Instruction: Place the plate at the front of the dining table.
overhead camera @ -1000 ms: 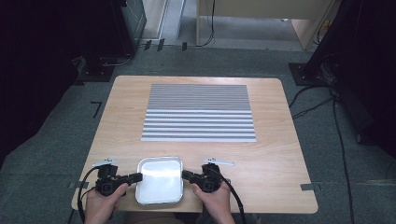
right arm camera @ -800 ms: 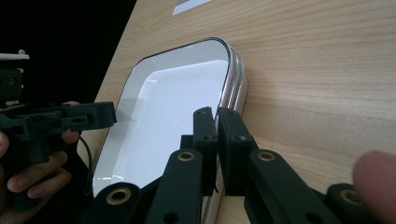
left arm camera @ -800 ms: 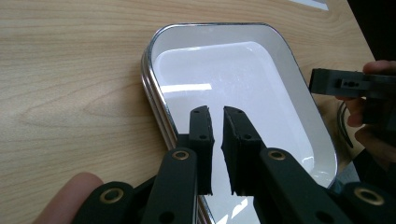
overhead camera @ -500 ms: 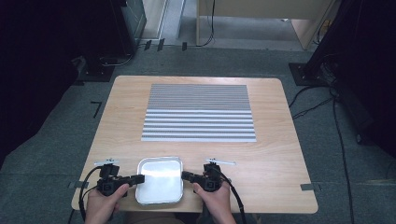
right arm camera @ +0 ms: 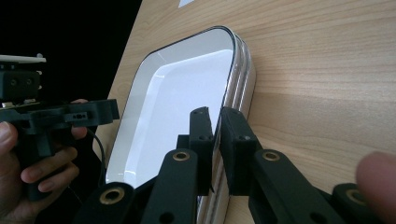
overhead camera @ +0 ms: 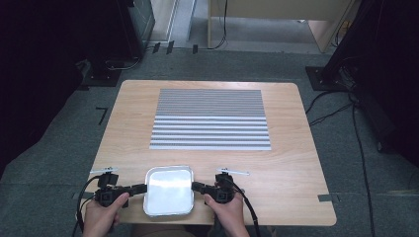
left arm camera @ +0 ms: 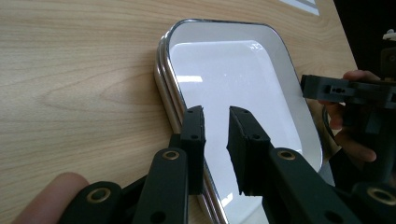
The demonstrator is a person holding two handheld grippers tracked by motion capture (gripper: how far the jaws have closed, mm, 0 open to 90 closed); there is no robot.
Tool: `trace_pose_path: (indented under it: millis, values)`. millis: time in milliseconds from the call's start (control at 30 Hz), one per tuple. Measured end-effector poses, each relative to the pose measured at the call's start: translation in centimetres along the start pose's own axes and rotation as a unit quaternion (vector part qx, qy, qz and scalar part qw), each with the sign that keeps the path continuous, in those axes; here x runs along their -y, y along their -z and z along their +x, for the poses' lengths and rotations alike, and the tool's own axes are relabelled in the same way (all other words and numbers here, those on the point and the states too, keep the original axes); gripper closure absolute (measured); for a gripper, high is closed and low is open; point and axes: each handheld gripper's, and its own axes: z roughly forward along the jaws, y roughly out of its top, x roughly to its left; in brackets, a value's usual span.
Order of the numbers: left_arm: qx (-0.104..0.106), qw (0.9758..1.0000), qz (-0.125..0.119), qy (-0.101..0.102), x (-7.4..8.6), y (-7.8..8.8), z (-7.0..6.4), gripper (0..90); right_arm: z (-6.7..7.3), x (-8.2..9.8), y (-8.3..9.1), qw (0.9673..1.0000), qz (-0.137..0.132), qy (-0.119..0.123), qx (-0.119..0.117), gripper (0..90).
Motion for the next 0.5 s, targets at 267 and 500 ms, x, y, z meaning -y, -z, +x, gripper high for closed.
trace_pose_path:
  millis: [267,500]
  values:
    - [-0.001,1.0000,-0.002,0.002,0.00,-0.01,-0.05,75.0,-0.03,0.09,0.02,1.0000,-0.002,0.001,-0.001,83.6]
    - [0.000,1.0000,-0.003,0.005,0.00,-0.03,-0.05,74.8,-0.06,0.08,0.03,1.0000,0.000,0.000,-0.002,83.5]
